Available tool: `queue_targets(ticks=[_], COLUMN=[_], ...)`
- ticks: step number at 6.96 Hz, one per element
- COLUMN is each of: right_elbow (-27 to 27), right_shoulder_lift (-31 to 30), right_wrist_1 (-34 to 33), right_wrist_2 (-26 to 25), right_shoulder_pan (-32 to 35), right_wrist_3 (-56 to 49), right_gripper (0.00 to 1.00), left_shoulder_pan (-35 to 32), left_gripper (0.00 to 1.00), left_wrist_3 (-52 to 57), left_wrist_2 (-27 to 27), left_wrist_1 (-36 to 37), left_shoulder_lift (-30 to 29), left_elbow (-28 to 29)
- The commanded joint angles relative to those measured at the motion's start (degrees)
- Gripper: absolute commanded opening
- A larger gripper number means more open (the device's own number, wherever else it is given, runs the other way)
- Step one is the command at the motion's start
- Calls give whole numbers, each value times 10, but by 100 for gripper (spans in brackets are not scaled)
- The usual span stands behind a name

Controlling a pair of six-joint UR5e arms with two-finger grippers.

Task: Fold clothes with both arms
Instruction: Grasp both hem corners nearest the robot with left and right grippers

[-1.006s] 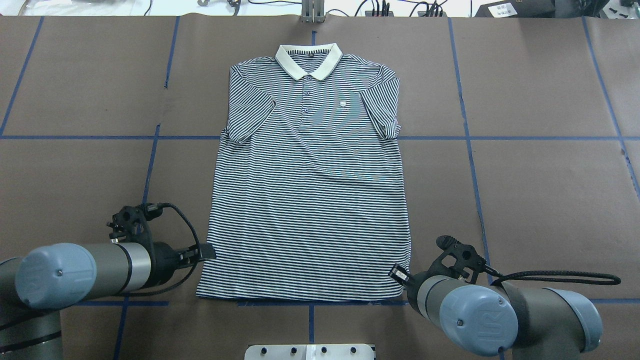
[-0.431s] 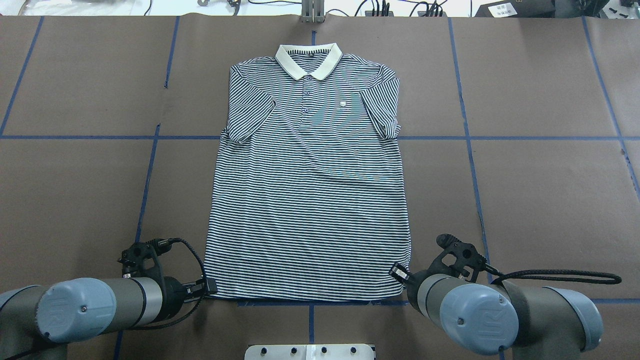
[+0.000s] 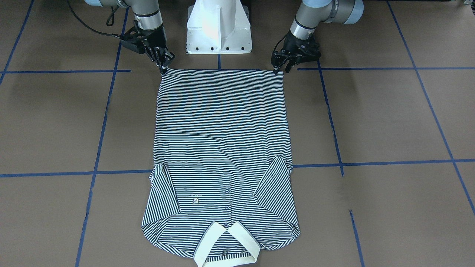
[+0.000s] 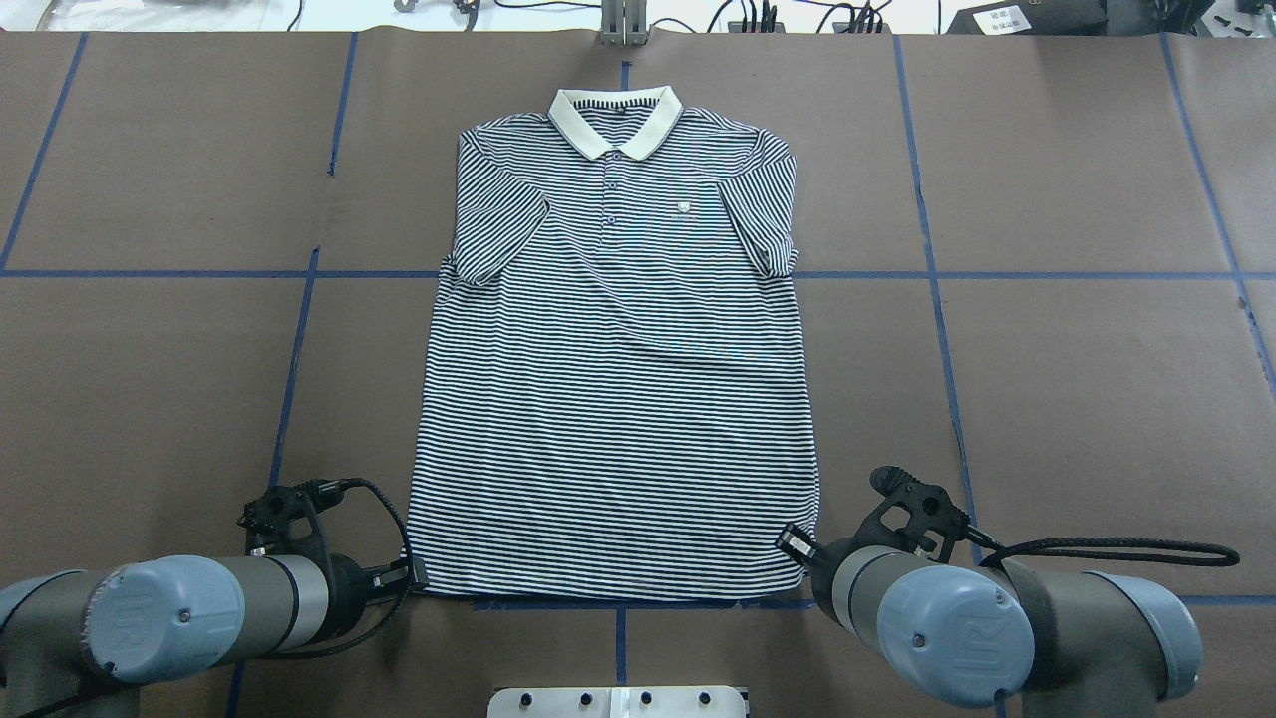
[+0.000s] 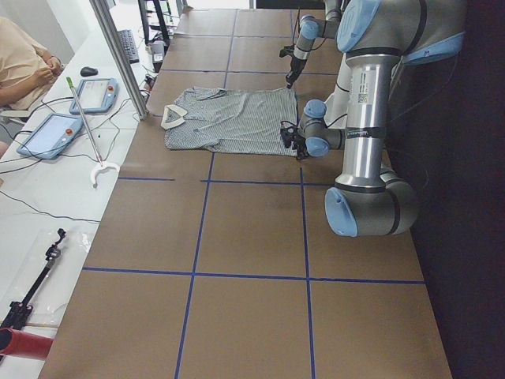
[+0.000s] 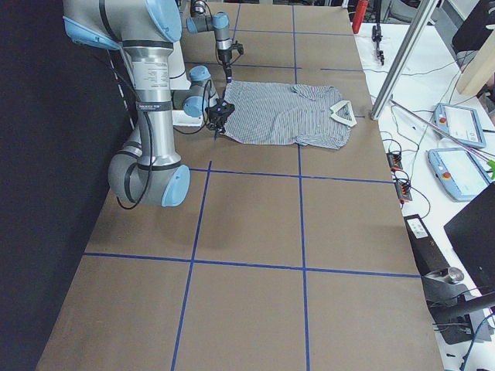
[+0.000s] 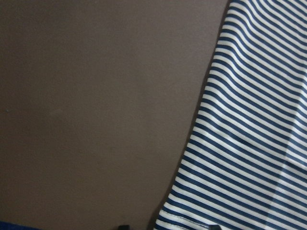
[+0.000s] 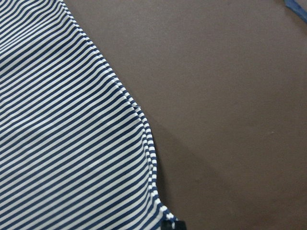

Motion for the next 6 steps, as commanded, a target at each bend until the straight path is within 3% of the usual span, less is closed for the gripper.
queue_targets(ticks=[1,2,6], right_elbow=[0,0,3], right_shoulder_lift=[0,0,0], right_wrist_1=[0,0,0], right_wrist_2=[1,1,1], right_shoulder_pan=[1,1,2], right_wrist_3=[0,0,0], right_gripper=[0,0,0], left_shoulder_pan=[0,0,0], left_gripper=[28,2,0], left_wrist_3=[0,0,0], left_wrist_2=[0,1,1], left_wrist_1=[7,8,14], left_shoulder_lift=[-1,0,-7], left_elbow=[-1,-1,-6])
